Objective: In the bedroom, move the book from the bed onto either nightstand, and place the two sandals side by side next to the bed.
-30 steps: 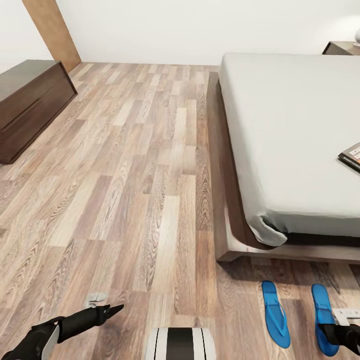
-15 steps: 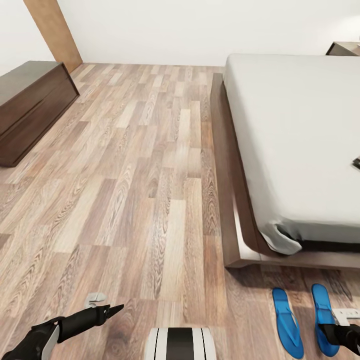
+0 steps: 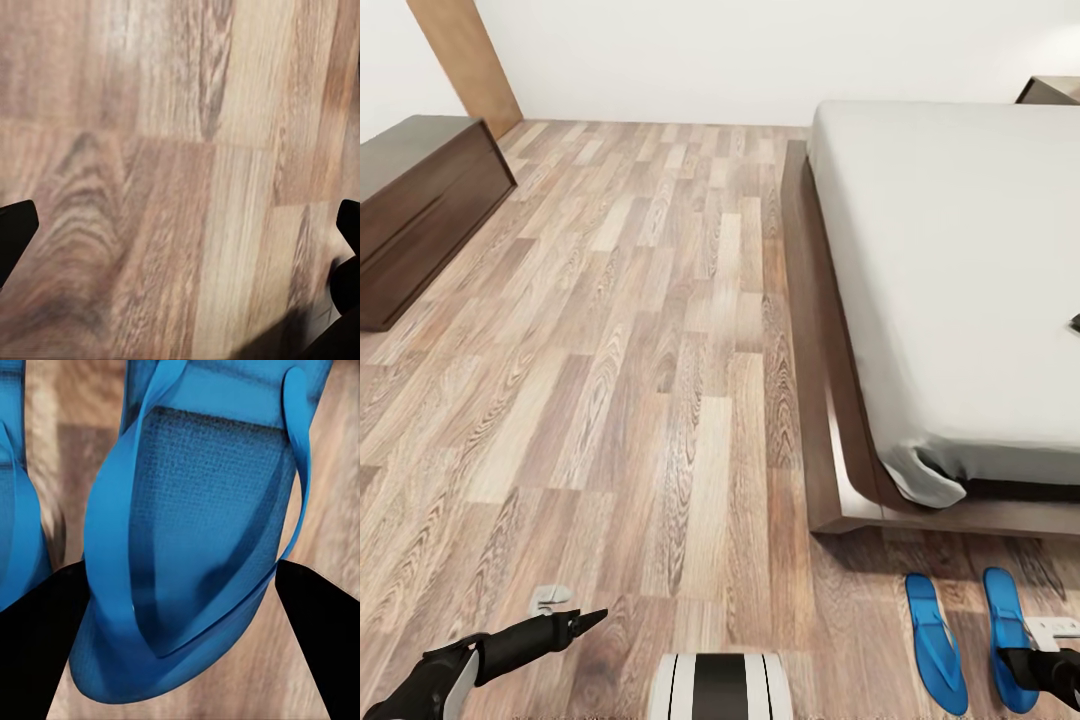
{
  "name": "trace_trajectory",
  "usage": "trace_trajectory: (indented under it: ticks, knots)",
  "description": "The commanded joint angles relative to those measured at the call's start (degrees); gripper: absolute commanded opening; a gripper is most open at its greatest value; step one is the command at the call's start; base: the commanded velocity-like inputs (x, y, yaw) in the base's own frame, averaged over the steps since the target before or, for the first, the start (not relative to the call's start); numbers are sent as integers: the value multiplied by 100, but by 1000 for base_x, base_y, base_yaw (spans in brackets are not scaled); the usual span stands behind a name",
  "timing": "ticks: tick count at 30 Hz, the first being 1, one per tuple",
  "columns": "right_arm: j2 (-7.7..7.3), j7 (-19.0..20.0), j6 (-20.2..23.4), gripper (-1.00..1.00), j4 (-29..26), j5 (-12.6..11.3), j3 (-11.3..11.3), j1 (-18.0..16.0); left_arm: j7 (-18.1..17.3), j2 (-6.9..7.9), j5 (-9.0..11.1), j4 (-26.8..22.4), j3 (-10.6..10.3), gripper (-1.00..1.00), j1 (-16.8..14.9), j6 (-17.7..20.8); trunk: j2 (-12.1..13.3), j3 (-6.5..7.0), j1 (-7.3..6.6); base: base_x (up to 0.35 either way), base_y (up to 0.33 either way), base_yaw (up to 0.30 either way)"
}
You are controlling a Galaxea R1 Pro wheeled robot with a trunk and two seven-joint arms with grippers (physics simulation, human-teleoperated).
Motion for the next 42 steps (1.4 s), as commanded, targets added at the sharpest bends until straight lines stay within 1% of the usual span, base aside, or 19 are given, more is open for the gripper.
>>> trace_trajectory:
  ticks: [1, 17, 29, 35, 42]
  knots:
    - [3, 40, 31, -100, -10, 30, -49, -1, -41, -6, -51, -7, 49, 100, -4, 54, -3, -26, 1, 0, 0, 0]
    - [3, 51, 23, -100, -12, 30, -42, -1, -41, -6, -51, -7, 49, 100, -4, 52, -24, -381, 43, 0, 0, 0]
    - [11, 61, -54, -100, -17, 30, -49, -1, -41, -6, -47, -7, 50, 100, -4, 52, -24, -381, 43, 2, 1, 0]
    - [11, 65, -57, -100, -15, 30, -43, -1, -34, -6, -43, -7, 54, 100, -4, 52, -24, -381, 43, 184, 97, 0]
    - [11, 66, -57, -100, -21, 30, -41, -1, -32, -6, -42, -7, 57, 100, -4, 59, -24, -381, 43, 22, 10, 0]
